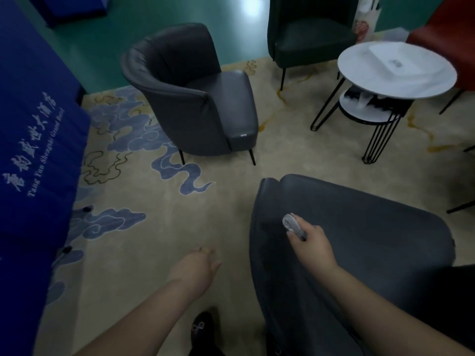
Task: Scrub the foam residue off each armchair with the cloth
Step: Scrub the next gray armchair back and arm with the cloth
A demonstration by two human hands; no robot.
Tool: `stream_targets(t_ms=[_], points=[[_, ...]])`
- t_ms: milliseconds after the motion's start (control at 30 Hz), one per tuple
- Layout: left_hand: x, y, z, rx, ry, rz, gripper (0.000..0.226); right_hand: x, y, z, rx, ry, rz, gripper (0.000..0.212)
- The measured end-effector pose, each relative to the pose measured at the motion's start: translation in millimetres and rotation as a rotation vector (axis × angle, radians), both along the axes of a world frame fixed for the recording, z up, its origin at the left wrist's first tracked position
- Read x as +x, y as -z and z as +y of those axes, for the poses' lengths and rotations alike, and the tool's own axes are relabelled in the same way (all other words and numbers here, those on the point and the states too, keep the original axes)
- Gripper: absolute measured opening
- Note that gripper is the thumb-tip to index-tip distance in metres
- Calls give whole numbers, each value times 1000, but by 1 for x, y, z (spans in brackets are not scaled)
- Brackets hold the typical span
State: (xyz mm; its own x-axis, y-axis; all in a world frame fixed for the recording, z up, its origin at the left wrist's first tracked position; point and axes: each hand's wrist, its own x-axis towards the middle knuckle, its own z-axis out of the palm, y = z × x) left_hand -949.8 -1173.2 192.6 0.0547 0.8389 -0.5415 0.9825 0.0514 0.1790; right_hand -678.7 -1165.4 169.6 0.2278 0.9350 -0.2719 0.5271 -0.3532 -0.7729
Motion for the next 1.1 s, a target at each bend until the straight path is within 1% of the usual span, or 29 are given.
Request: stream_targets(t_ms=[133, 300, 533, 733, 867, 967, 1033, 1100], points=[[-55, 1, 15, 36, 23, 20, 42, -36, -5, 17, -16, 44, -41, 44], [-132, 0, 48, 183, 79, 81, 35, -91, -9, 54, 12, 8, -87, 40], [-207, -3, 122, 206, 119, 99, 30, -152, -13, 100, 8, 49, -98, 38], [-221, 0, 198, 162, 193, 166, 26, -166, -14, 159, -11, 55, -99, 37], [-214, -2, 266, 235, 238, 233, 31, -169, -7, 228, 26, 48, -80, 38], [-206, -13, 320, 293, 216, 236, 34, -174, -4, 288, 3, 22, -39, 39], [-202, -23, 354, 299, 182, 233, 35, -177, -5, 323, 6, 0, -31, 38], [-200, -29, 386, 278, 174, 225, 28, -179, -7, 354, 5, -16, -8, 37]])
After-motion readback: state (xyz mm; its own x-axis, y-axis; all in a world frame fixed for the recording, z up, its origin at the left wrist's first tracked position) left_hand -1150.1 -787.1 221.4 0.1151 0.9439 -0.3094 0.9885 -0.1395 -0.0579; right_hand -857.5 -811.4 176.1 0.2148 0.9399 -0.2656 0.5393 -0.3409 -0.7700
